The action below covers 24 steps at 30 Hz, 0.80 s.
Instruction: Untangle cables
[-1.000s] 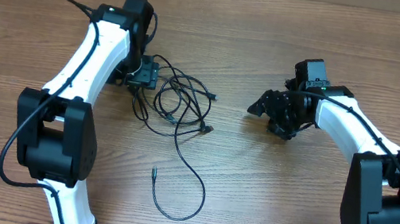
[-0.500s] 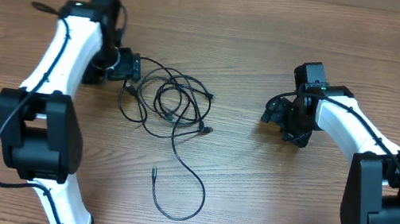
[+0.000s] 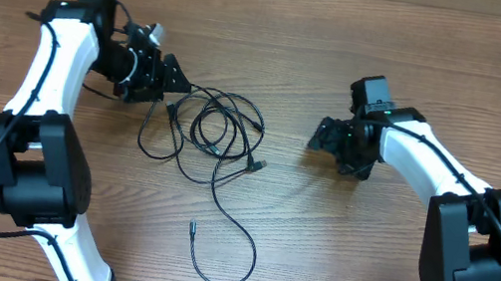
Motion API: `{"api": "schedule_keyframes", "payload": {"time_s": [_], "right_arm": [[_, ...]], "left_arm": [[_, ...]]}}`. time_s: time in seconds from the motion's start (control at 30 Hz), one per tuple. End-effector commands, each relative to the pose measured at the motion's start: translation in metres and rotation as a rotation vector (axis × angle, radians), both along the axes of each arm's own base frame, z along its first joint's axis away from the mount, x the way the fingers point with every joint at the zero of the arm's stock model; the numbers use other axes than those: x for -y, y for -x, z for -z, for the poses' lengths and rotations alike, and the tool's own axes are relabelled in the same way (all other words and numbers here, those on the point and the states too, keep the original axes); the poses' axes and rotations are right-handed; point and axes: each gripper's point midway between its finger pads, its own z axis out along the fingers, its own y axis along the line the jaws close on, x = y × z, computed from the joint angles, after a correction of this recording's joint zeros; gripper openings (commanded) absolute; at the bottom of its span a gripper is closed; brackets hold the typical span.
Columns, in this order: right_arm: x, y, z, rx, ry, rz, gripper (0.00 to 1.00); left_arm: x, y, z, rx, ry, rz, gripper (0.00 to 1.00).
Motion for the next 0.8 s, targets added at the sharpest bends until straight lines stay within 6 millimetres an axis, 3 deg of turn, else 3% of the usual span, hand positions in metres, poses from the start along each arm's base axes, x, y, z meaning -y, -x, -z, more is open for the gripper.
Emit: {"api": "schedule_keyframes", "payload": {"time_s": [0.0,0.27,0.33,0.43,0.6,0.77], "right_arm": [[-0.012,-0.006,-0.004,0.032,-0.015,-0.025,0.96],[-0.008,-0.010,-0.004,0.054,0.018,-0.021,1.00],[-0.007,-0.010,-0.003,0.052,0.026,-0.020,1.00],[-0.004,-0.009,-0.002,0.049,0.042,-0.016,1.00],[0.004,-0.008,-0.001,0.045,0.083,-0.008,1.00],[0.006,-0.012,-0.001,0.063,0.098,-0.003,1.00]], "left_arm": [[0.004,0.004,0.006,-0.016,-0.141,0.019,0.72],[0.016,0.009,0.024,-0.046,-0.443,0.021,0.71],[0.015,0.007,0.022,-0.035,-0.524,0.011,0.79],[0.002,0.000,0.006,-0.017,-0.651,-0.058,0.85],[-0.028,-0.007,-0.038,0.008,-0.809,-0.187,0.94],[-0.021,-0.009,-0.051,0.027,-0.783,-0.185,0.94]]}}
